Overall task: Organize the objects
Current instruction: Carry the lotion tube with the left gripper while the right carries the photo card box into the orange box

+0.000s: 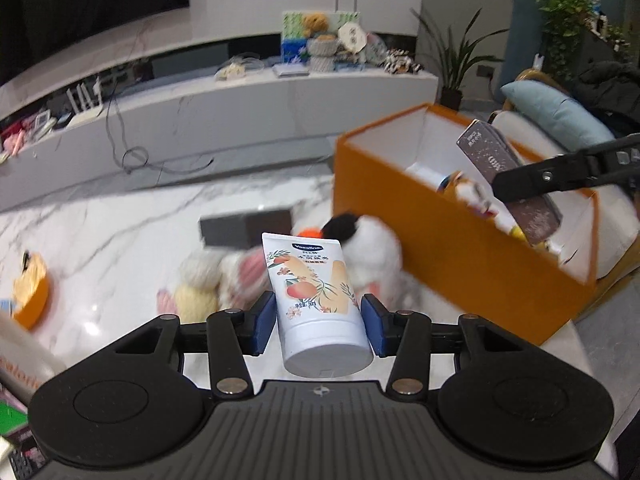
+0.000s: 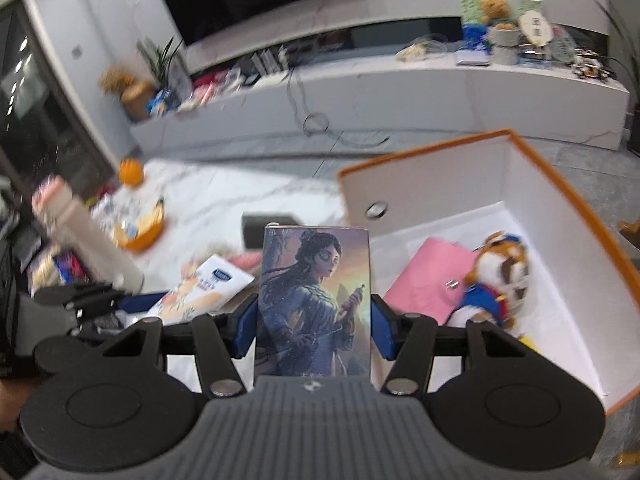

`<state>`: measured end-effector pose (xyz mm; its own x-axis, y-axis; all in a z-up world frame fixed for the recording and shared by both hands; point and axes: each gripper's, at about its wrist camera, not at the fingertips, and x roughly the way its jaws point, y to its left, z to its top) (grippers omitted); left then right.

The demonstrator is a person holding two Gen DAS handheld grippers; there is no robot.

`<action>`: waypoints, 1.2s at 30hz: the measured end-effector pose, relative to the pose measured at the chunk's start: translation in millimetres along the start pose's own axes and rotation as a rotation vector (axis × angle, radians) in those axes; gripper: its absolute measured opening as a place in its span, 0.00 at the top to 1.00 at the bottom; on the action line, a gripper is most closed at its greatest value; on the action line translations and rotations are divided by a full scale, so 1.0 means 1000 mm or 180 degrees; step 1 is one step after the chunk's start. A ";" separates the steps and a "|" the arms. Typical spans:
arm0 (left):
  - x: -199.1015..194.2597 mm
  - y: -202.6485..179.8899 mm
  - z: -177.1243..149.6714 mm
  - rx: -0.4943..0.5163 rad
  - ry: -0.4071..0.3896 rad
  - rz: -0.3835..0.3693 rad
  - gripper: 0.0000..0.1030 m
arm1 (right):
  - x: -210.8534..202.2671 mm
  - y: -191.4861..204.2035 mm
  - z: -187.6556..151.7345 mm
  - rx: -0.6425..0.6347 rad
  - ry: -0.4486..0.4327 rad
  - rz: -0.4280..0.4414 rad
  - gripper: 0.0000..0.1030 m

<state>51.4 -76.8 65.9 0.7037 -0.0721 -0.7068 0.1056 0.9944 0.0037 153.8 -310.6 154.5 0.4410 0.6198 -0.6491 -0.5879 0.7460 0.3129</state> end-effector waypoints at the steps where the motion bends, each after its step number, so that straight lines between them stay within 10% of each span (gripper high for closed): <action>1: -0.001 -0.005 0.005 0.0027 -0.0028 -0.0022 0.48 | -0.003 -0.006 0.002 0.0047 -0.0040 -0.0026 0.43; 18: 0.051 -0.077 0.089 0.0235 -0.0146 -0.0326 0.48 | -0.009 -0.078 0.012 0.0510 -0.0109 -0.0826 0.43; 36: 0.130 -0.119 0.096 0.0789 0.0226 0.0109 0.47 | 0.030 -0.103 0.010 0.0460 0.0249 -0.1285 0.43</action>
<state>198.2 -211.7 41.8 0.6596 -0.0244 -0.7512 0.2577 0.9462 0.1955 234.3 -366.3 109.4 0.5601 0.2552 -0.7882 -0.2754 0.9546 0.1134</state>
